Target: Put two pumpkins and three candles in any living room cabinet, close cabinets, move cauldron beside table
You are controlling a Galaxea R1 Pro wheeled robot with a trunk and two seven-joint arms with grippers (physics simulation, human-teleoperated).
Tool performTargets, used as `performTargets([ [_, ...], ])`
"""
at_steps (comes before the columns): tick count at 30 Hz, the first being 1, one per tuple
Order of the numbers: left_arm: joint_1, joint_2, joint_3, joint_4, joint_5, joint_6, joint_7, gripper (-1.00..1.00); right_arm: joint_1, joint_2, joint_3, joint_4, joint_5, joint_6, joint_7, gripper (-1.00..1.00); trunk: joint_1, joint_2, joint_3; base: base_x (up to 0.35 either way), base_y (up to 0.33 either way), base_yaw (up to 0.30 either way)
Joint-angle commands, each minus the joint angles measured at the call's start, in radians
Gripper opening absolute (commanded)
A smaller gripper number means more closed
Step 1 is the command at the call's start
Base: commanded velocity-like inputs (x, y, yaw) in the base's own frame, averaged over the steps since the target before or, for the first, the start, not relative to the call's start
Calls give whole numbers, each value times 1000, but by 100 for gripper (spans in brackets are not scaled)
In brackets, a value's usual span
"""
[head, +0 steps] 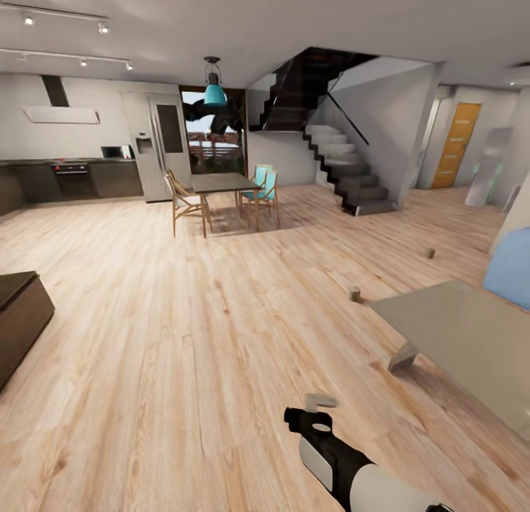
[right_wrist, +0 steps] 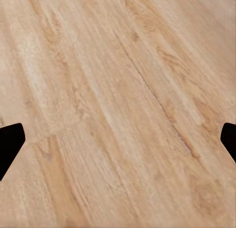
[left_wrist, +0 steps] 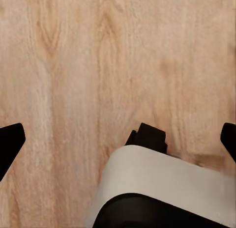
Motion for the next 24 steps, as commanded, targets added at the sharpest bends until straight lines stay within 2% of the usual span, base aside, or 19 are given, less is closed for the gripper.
performTargets([
  [1, -1, 4, -6, -45, 12, 16, 6, 100, -1, -1, 9, -1, -9, -1, -6, 100, 0, 0, -2, 0, 0, 273],
  [2, -3, 10, -2, -102, 11, 57, 9, 100, -1, -1, 9, -1, -9, -1, -6, 100, 0, 0, -2, 0, 0, 273],
  [4, -16, 15, 5, -155, 9, 112, 12, 100, -1, -1, 9, -1, -10, -2, -6, 100, 0, 0, -3, 0, 0, 271],
  [5, -25, 16, 7, -163, 9, 120, 12, 100, -1, -1, 9, -1, -10, -2, -6, 100, 0, 0, -4, 0, 0, 269],
  [8, -103, 28, 12, -190, 8, 150, 14, 100, -1, -2, 9, -1, -12, -3, -6, 100, 0, 0, -6, 0, 0, 261],
  [10, -123, 36, 15, -194, 8, 151, 13, 100, -1, -2, 9, -1, -12, -3, -6, 100, 0, 0, -7, 0, 0, 256],
  [13, -134, 39, 56, -196, 9, 135, 6, 100, -1, -2, 9, -1, -11, -3, -6, 100, 0, 0, -9, 0, 0, 254],
  [16, -136, 35, 103, -189, 9, 74, 2, 100, -1, -2, 9, -1, -9, -3, -6, 100, 0, 0, -12, 0, 0, 254],
  [20, -136, 34, 124, -185, 14, 24, 11, 100, -1, 0, 9, -1, -9, -4, -7, 100, 0, 0, -14, 0, 0, 253],
  [24, -136, 30, 127, -176, 13, 2, 12, 100, -1, 0, 9, -1, -9, -5, -8, 100, 0, 0, -18, 0, 0, 249],
])
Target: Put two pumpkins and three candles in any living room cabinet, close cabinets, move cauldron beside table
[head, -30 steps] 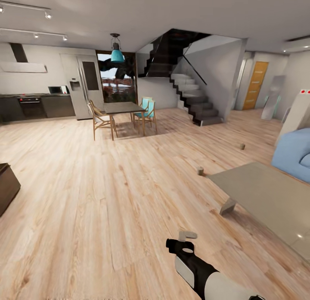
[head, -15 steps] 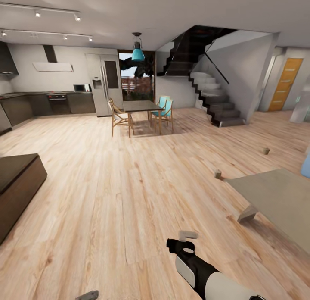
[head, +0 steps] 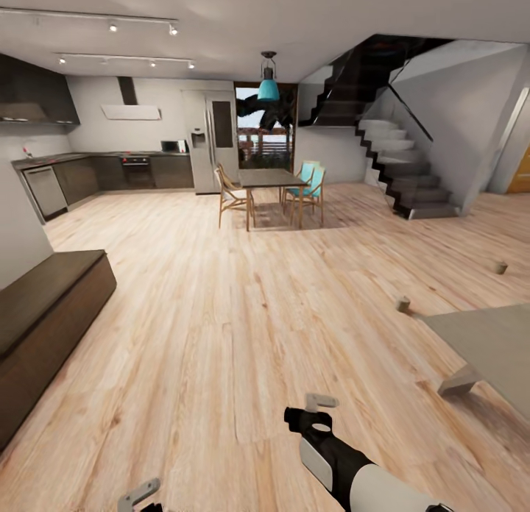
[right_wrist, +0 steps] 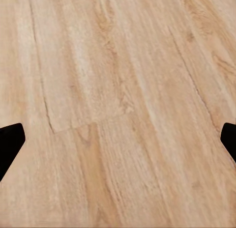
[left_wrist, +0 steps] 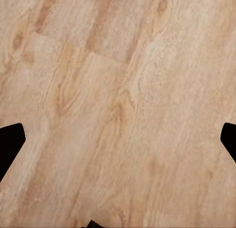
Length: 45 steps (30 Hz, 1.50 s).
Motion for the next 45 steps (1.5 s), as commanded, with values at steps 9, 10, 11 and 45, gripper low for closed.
performTargets([
  [9, 2, -41, -18, 52, -3, -117, -10, 100, -1, 1, 9, 0, -10, -3, -5, 100, 0, 0, -9, 0, 0, 243],
  [10, 2, -43, -19, 57, -5, -120, -10, 100, -1, 0, 9, 0, -10, -4, -5, 100, 0, 0, -10, 0, 0, 238],
  [11, 2, -43, -19, 60, -5, -122, -10, 100, -1, 0, 9, 0, -10, -4, -5, 100, 0, 0, -11, 0, -15, 238],
  [45, 2, -47, -19, 67, 1, -125, -10, 100, -1, 1, 9, 1, -10, -5, -5, 100, 0, 0, -39, 87, -74, 183],
])
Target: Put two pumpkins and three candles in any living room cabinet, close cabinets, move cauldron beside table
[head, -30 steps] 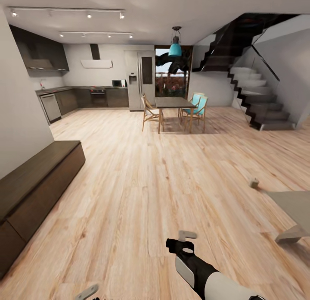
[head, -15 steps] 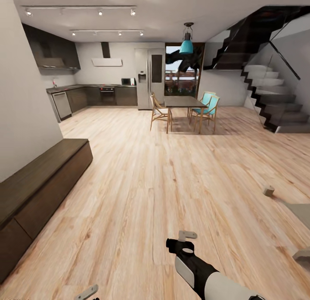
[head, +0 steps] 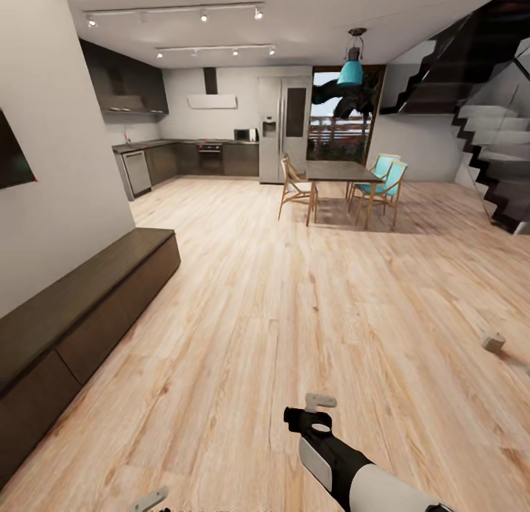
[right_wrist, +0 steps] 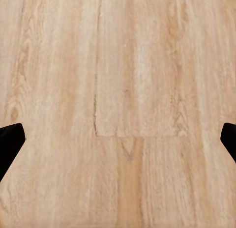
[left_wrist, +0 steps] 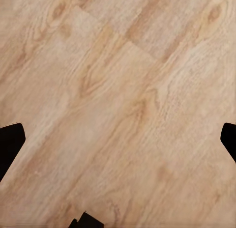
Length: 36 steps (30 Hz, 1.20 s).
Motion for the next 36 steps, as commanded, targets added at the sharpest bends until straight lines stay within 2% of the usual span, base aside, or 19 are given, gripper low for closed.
performTargets([
  [1, -1, 0, -9, 0, 8, -4, 5, 100, -1, 0, 9, -1, -10, -2, -6, 100, 0, 0, -2, -5, -9, 229],
  [10, -1, -1, -9, 2, 8, -4, 5, 100, -1, 2, 9, -1, -10, -2, -6, 100, 0, 0, -10, -1, -1, 232],
  [20, -1, -18, -9, 3, 4, -4, 5, 100, -1, 2, 10, -1, -9, -2, -6, 100, 0, 0, -19, 0, 0, 232],
  [36, -1, -18, -10, 3, 4, -4, 5, 100, -1, 2, 10, 11, -8, -2, -5, 100, 0, 0, -34, 7, 0, 232],
])
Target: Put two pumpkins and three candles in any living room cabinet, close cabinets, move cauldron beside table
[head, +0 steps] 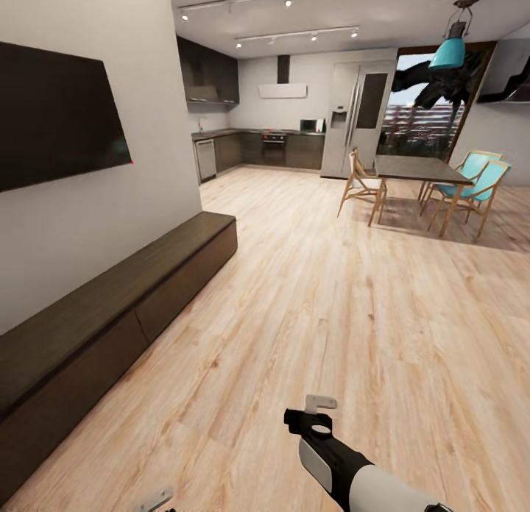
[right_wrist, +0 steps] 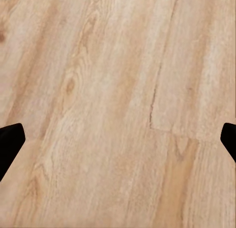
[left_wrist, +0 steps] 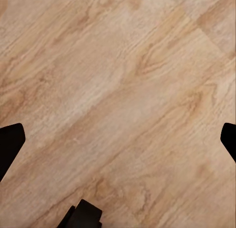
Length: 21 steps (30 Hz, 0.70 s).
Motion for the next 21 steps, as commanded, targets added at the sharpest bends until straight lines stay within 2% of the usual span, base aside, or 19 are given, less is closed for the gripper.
performTargets([
  [1, -1, 0, -9, 0, 8, -4, 5, 100, -1, 0, 9, -1, -10, -2, -6, 100, 0, 0, -2, 56, 0, 232],
  [21, -1, 0, -9, 2, 8, -4, 5, 100, -1, 0, 9, -1, -10, -2, -6, 100, 0, 0, -20, 71, 0, 232],
])
